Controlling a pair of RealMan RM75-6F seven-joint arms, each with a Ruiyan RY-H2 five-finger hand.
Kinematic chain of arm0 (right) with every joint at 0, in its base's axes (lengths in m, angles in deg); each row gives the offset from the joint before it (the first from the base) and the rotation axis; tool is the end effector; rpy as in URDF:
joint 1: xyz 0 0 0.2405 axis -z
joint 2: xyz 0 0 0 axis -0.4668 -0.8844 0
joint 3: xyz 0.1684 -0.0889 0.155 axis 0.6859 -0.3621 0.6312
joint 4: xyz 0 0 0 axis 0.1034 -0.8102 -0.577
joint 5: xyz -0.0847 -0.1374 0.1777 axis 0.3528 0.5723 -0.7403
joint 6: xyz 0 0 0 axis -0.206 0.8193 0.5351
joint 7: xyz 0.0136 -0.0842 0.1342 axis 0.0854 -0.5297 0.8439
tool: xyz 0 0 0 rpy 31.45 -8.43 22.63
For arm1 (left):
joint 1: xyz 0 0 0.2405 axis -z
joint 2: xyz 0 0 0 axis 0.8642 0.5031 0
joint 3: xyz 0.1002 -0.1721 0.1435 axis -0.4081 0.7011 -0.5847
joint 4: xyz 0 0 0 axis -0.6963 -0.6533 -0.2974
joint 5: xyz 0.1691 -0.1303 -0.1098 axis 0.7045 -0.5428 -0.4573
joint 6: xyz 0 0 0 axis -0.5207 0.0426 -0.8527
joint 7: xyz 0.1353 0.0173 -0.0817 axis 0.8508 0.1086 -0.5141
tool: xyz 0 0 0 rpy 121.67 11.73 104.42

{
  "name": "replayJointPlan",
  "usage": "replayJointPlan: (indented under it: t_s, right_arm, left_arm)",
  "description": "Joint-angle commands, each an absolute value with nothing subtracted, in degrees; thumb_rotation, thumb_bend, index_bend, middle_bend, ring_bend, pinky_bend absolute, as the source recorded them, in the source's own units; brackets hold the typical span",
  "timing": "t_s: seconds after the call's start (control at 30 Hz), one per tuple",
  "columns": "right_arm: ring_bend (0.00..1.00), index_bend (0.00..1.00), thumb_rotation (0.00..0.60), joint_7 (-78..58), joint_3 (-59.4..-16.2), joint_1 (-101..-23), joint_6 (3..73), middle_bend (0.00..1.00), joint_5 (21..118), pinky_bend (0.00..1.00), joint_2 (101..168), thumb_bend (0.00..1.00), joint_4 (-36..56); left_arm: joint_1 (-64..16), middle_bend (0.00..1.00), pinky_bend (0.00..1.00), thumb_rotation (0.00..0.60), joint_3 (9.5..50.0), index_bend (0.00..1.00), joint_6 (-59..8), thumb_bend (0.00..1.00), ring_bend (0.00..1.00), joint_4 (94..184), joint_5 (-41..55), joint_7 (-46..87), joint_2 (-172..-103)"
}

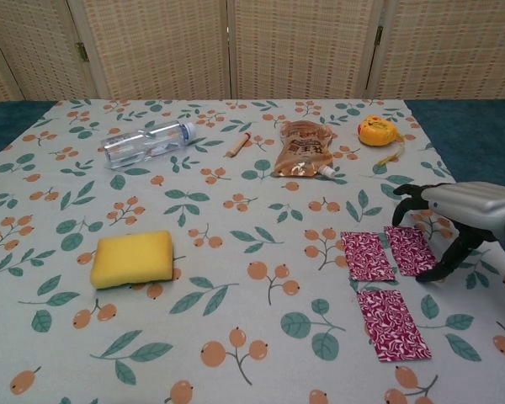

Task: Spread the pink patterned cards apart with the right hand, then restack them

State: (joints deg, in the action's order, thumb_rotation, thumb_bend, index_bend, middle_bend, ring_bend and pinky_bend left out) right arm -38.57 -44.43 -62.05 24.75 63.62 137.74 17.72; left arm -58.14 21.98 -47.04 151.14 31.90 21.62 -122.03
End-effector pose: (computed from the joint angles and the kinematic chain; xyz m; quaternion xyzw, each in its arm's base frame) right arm -0.2404 -0.3140 -0.0602 0.7559 -0.4204 0.2171 0.4524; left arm -0.3476 0.1704 0.1173 -0.6032 -0.3811 -0.3364 0.6146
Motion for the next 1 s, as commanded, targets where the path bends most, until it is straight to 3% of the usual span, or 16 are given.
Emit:
replayJointPlan:
  t_s: [0.03, 0.3, 0.57, 1.0]
  right_arm:
    - [0.00, 0.23, 0.488, -38.60, -44.52, -62.05, 24.90, 0.00, 63.56, 0.00, 137.75, 0.15, 17.78]
    - [0.00, 0.30, 0.533, -38.40, -44.92, -61.69, 25.72, 0.00, 63.49, 0.00, 137.64, 0.15, 18.29]
    - [0.00, 0.32, 0.540, -37.05, -44.68, -61.36, 26.35, 0.01, 63.88, 0.00, 136.22, 0.15, 19.88]
    - [0.00, 0.32, 0.539, -31.79, -47.45, -58.53, 27.41, 0.01, 69.23, 0.00, 126.69, 0.15, 35.23]
  left_arm:
    - [-58.15, 0.02, 0.00, 0.600, 21.97, 0.16, -47.03, 0.27, 0.05, 151.14, 31.92, 21.59, -122.03]
    - [-58.04, 0.02, 0.00, 0.600, 21.95, 0.16, -46.88, 0.27, 0.05, 151.00, 32.08, 21.43, -122.11]
    - [-58.21, 0.02, 0.00, 0.600, 21.95, 0.16, -47.11, 0.27, 0.05, 151.02, 32.06, 21.25, -121.98]
    - [-58.09, 0.02, 0.00, 0.600, 22.04, 0.16, -47.05, 0.27, 0.05, 151.51, 32.14, 21.63, -121.85]
